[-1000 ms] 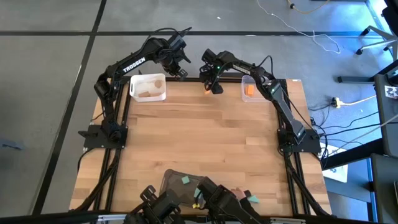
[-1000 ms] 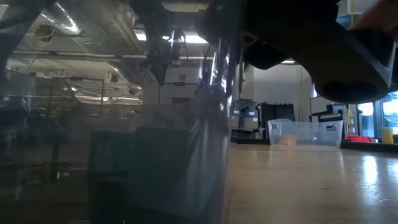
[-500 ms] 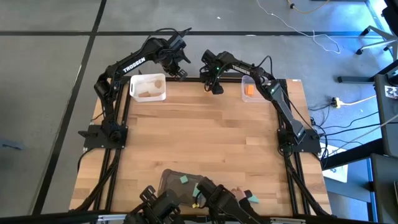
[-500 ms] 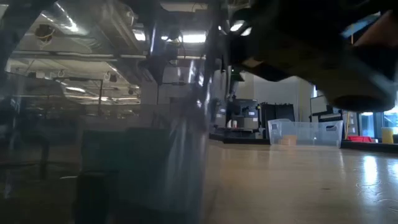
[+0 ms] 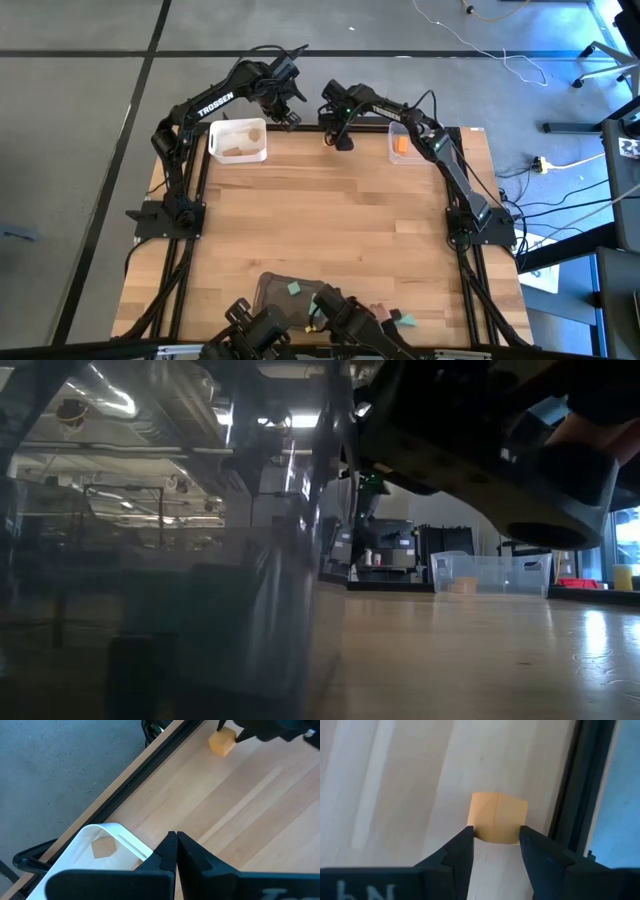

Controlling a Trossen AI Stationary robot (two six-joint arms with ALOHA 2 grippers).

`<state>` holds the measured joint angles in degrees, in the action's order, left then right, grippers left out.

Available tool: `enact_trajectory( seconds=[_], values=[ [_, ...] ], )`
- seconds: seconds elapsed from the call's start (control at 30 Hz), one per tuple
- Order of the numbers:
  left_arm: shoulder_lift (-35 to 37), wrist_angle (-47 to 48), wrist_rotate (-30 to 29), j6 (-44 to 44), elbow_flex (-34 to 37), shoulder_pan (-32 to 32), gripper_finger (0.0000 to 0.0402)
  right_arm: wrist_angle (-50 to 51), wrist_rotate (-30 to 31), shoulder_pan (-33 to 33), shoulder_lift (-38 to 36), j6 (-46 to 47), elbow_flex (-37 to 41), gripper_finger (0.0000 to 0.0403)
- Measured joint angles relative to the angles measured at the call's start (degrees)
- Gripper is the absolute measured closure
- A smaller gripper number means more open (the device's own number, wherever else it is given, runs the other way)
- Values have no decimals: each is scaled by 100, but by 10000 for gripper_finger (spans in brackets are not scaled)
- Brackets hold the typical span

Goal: Sort & place blocks by color
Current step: Put the yellow block into the transparent bin

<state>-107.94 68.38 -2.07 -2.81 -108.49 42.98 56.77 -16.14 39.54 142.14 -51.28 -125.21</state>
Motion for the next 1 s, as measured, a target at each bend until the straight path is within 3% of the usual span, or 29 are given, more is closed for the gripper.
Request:
enact_trajectory(
  seconds=[0.63, 1.0],
  values=[
    [0, 0, 2, -1, 0, 0, 401, -631, 70, -74, 125, 953, -9, 250],
    [0, 0, 2, -7, 0, 0, 401, -437, 85, -76, 112, 1230, -17, 345]
  ],
)
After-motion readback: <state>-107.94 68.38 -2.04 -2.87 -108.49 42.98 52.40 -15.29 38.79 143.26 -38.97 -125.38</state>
